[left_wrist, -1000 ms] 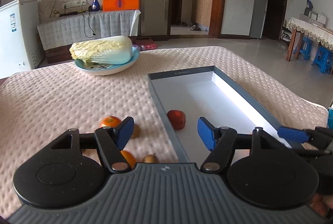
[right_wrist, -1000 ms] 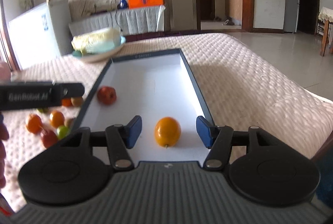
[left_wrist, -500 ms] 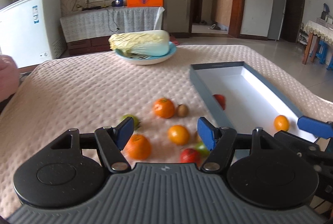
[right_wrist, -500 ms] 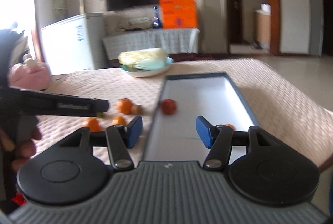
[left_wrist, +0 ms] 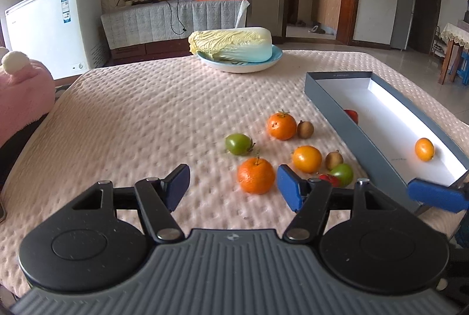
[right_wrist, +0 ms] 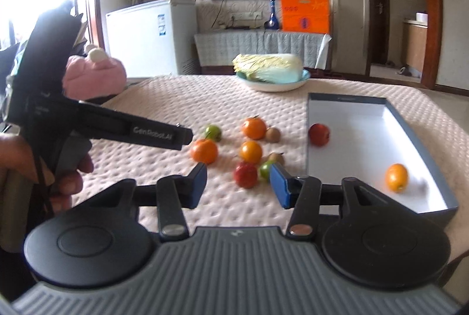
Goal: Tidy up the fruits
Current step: 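Move both open tools back toward the fruits on the blanket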
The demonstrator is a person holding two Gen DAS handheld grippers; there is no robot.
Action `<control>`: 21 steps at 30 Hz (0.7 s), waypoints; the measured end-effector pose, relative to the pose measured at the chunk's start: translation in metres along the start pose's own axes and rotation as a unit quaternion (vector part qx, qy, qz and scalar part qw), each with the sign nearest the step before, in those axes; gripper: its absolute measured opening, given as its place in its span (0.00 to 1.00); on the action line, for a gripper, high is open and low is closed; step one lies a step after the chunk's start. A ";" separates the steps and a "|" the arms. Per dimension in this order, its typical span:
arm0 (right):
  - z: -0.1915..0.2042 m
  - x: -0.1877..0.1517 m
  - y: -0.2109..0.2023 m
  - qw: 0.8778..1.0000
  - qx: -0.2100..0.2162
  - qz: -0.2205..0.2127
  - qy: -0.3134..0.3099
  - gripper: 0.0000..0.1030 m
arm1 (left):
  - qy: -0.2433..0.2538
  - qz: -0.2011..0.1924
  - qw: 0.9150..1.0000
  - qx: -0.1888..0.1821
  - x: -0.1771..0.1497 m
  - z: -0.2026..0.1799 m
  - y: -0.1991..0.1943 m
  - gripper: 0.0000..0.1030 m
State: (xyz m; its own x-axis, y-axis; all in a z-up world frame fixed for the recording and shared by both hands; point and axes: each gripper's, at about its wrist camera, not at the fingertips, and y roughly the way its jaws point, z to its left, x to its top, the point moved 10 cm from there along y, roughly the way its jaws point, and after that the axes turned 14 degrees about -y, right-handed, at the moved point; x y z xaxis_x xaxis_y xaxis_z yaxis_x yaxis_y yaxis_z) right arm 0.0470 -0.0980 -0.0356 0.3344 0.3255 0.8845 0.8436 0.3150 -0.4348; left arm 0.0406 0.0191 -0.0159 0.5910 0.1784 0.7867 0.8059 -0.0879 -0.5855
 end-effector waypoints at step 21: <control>0.002 -0.013 0.034 0.999 -0.003 0.040 0.016 0.45 | 0.006 0.026 1.000 -0.016 -0.013 -0.005 0.037 0.69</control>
State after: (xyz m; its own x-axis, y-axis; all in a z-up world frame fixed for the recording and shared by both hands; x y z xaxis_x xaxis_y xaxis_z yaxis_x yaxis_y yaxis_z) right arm 0.0705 -0.0897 -0.0623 0.4131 0.3207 0.8524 0.8166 0.2839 -0.5026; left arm 0.0631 0.0083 -0.0473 0.6316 0.1616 0.7583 0.7753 -0.1283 -0.6184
